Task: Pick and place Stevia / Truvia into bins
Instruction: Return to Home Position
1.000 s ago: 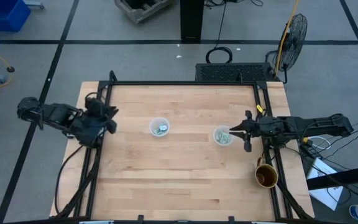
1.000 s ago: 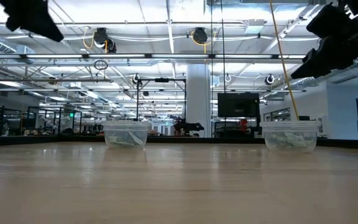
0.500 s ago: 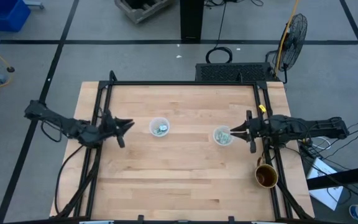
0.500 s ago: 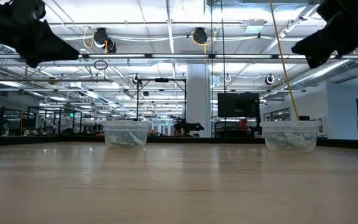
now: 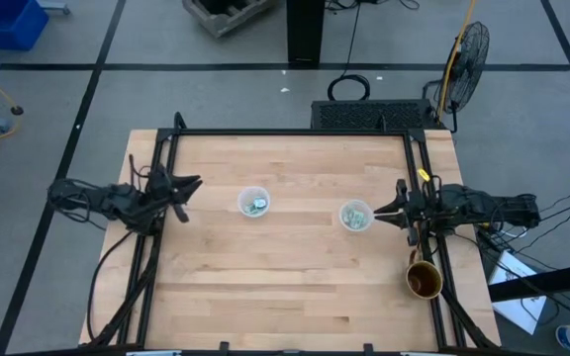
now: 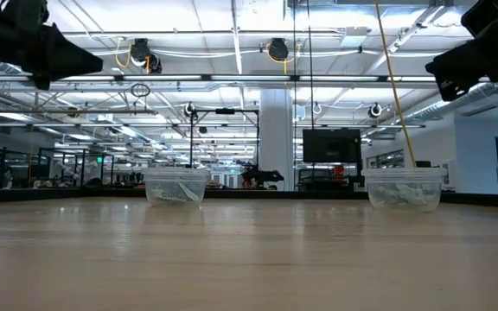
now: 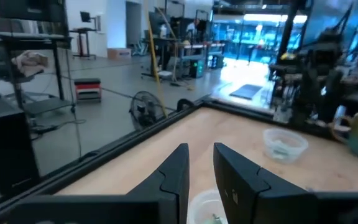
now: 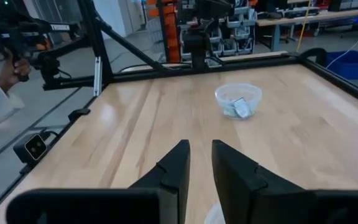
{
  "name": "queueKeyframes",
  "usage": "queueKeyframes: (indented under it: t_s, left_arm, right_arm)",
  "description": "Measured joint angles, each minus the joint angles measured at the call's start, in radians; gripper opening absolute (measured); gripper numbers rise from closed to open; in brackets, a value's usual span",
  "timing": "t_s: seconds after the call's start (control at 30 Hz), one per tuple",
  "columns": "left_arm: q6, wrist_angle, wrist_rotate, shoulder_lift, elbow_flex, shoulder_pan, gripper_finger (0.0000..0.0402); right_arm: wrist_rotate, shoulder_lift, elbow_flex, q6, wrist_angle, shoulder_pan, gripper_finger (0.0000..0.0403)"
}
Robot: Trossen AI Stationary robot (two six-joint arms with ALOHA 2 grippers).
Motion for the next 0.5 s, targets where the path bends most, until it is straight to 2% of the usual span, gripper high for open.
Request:
queueKeyframes:
  t_s: [0.1, 0.17, 0.3, 0.5]
  left_arm:
    - [-0.008, -0.035, 0.04, -0.061, -0.005, 0.003, 0.0079]
    - [0.001, -0.029, 0.045, -0.057, -0.007, 0.003, 0.0079]
    - [0.003, -0.001, 0.064, -0.058, -0.019, 0.003, 0.0079]
    - [0.088, 0.149, 0.267, -0.057, -0.114, 0.003, 0.0079]
  right_arm:
    - [0.002, -0.001, 0.0, -0.01, -0.008, 0.0, 0.0061]
    - [0.002, -0.001, -0.009, -0.013, 0.004, 0.0, 0.0061]
    - [0.002, -0.002, -0.091, -0.019, 0.131, 0.0, 0.0061]
    - [0.003, 0.0, -0.165, -0.011, 0.255, 0.0, 0.0061]
